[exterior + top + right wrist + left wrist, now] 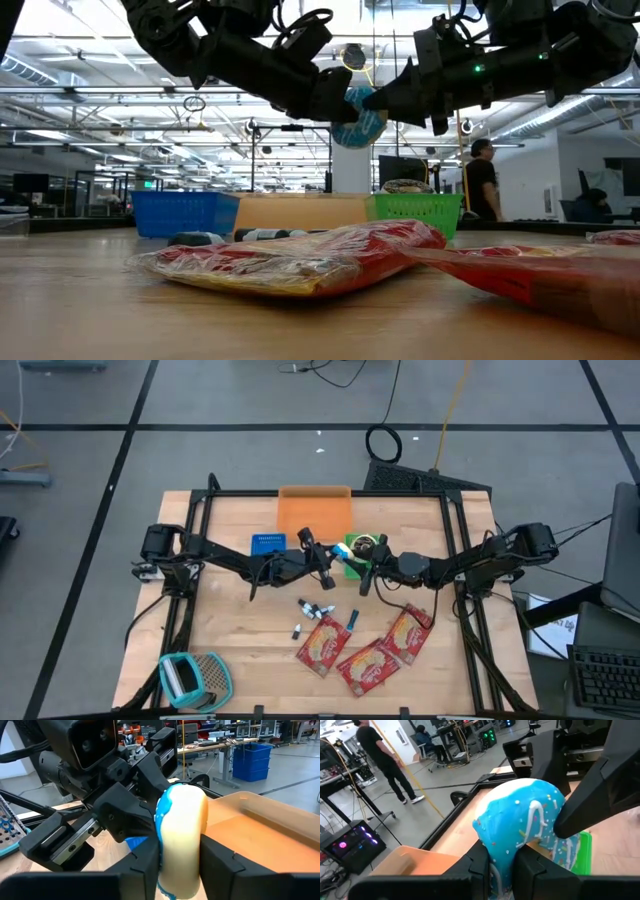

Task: Pick & Place Food Item
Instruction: Put the blue doughnut into the green bin

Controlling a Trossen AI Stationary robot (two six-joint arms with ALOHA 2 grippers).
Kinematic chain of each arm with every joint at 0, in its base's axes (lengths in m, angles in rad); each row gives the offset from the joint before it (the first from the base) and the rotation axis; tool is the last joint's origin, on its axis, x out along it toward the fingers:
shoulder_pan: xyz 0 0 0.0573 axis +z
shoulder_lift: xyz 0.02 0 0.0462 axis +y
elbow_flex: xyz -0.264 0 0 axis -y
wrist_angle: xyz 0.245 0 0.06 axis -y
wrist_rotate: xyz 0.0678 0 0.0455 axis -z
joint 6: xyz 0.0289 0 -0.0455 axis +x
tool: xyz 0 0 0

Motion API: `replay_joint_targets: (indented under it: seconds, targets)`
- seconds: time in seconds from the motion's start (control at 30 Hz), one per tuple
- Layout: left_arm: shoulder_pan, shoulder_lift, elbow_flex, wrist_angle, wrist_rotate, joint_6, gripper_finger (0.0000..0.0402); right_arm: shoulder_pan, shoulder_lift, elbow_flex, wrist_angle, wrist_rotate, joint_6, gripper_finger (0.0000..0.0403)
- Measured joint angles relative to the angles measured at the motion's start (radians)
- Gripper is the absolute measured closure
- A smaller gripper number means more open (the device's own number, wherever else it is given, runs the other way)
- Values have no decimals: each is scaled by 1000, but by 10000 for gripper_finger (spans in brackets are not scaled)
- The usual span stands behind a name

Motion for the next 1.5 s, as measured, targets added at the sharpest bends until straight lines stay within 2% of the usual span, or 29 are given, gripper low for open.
replay_joint_targets:
  seconds: [0.13,0.3,0.43,0.6,0.73,0.83,0.93,1.2,1.3,1.4,1.5]
  targets:
    - [0,0,0,19,-31,-2,326,0,0,0,1,2,0,315]
    - [0,0,0,18,-15,-90,247,0,0,-1,0,1,0,331]
    - [-2,-1,-1,14,47,-146,182,1,-1,-2,-4,-2,-30,340]
    - [-2,-23,-2,0,84,-163,138,2,-30,-3,-23,-10,-130,347]
    - [0,-54,0,-22,88,-192,127,2,-82,-2,-48,-25,-149,348]
    - [-2,-68,0,-36,28,-189,127,0,-116,-2,-67,-82,-132,349]
    - [-5,-67,1,-37,3,-188,126,0,-134,-2,-84,-85,-115,349]
    - [-7,-65,0,-38,158,-187,123,-3,-145,-2,-178,-108,-97,348]
    - [-7,-65,-1,-40,172,-196,123,-3,-145,-2,-179,-114,-97,349]
    - [-5,-65,-1,-43,149,-193,123,-4,-144,-2,-178,-113,-96,348]
    - [-5,-65,0,-58,61,-171,123,-6,-144,-1,-180,-101,-80,349]
